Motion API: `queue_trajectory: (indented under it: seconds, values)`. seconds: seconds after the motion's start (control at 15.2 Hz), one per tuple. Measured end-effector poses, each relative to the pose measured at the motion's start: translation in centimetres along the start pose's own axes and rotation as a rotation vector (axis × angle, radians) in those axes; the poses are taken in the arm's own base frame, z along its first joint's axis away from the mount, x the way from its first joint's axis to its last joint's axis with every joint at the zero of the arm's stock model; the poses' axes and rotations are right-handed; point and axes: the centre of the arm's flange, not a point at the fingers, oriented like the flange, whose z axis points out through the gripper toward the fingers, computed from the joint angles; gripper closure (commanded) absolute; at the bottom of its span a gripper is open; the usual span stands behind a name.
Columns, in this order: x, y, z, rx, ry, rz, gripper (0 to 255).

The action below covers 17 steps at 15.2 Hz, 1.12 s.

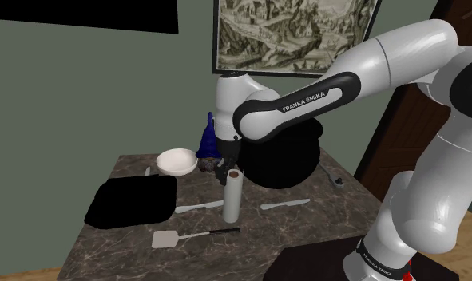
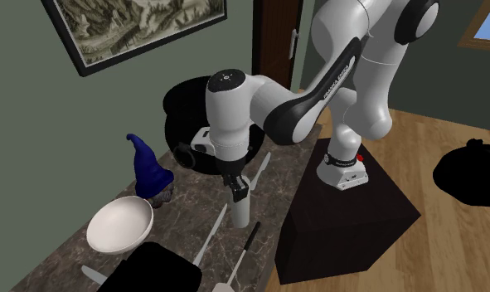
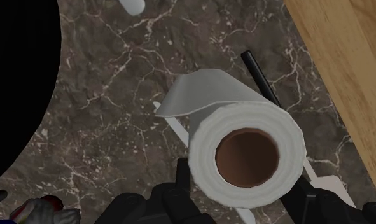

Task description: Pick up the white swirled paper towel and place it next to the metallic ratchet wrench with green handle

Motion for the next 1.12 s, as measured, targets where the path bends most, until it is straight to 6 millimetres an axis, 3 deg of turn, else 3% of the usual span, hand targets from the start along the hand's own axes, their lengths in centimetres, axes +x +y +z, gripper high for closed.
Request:
queue_trajectory:
  seconds: [0.26, 1.12]
  values:
    - [0.0, 0.0, -0.2, 0.000, 0.000, 0.000, 255]
    - [0.0, 0.2, -6.8, 0.000, 0.000, 0.000, 255]
